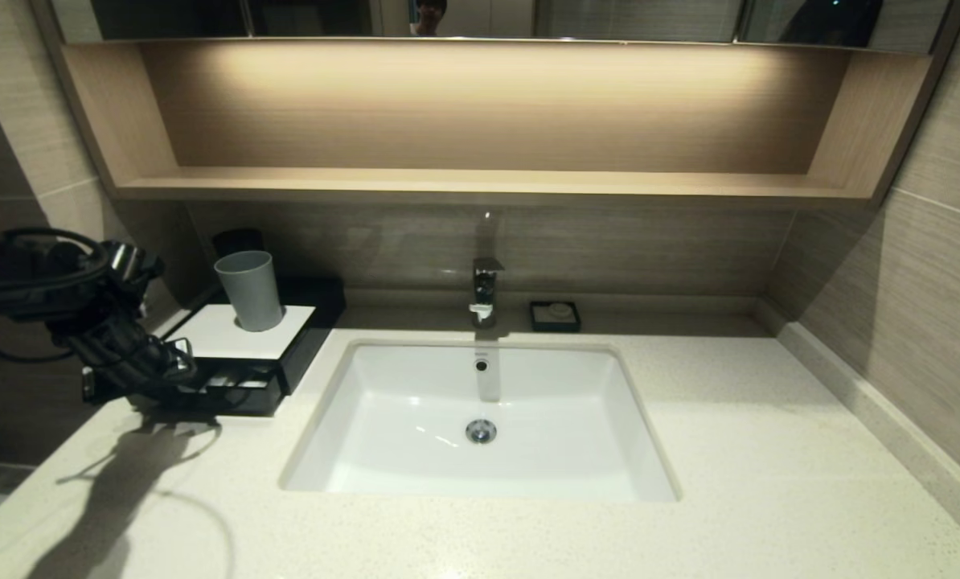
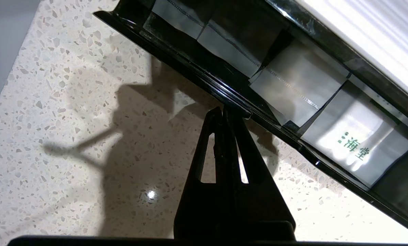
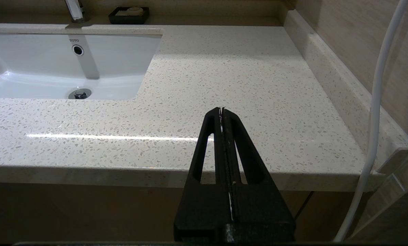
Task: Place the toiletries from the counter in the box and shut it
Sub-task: Close the drawer
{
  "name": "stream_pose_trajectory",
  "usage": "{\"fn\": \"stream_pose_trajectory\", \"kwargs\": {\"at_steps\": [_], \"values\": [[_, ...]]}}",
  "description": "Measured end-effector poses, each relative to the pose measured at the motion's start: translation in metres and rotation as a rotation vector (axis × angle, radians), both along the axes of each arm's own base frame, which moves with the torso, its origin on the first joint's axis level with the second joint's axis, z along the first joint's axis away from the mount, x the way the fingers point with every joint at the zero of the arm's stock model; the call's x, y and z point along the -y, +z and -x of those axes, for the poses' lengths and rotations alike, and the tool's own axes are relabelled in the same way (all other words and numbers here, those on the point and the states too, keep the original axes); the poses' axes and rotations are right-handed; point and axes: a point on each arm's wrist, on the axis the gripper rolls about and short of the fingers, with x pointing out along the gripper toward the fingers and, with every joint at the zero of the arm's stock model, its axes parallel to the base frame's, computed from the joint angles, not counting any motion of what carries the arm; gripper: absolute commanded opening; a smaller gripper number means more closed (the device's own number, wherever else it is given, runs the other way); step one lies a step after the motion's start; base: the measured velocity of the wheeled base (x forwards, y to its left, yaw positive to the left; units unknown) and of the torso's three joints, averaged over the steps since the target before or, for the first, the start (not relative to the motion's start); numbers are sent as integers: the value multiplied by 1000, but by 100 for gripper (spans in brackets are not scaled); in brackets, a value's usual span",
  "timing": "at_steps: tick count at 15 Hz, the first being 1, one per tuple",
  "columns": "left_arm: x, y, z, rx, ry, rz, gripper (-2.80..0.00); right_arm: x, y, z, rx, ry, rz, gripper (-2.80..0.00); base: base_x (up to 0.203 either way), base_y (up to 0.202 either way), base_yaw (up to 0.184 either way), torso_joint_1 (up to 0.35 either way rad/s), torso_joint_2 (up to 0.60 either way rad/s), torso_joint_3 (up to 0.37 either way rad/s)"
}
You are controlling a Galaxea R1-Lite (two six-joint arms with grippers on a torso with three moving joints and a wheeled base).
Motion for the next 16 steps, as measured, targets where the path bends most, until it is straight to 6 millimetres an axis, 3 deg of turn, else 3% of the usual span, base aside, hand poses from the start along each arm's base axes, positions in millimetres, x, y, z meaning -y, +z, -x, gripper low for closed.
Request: {"fn": "stream_pose_trajectory", "kwargs": {"at_steps": [16], "values": [[24, -3, -13, 12, -42, 10, -280, 0, 0, 0, 0, 0, 0, -280, 0, 0, 0, 0, 0, 0]]}}
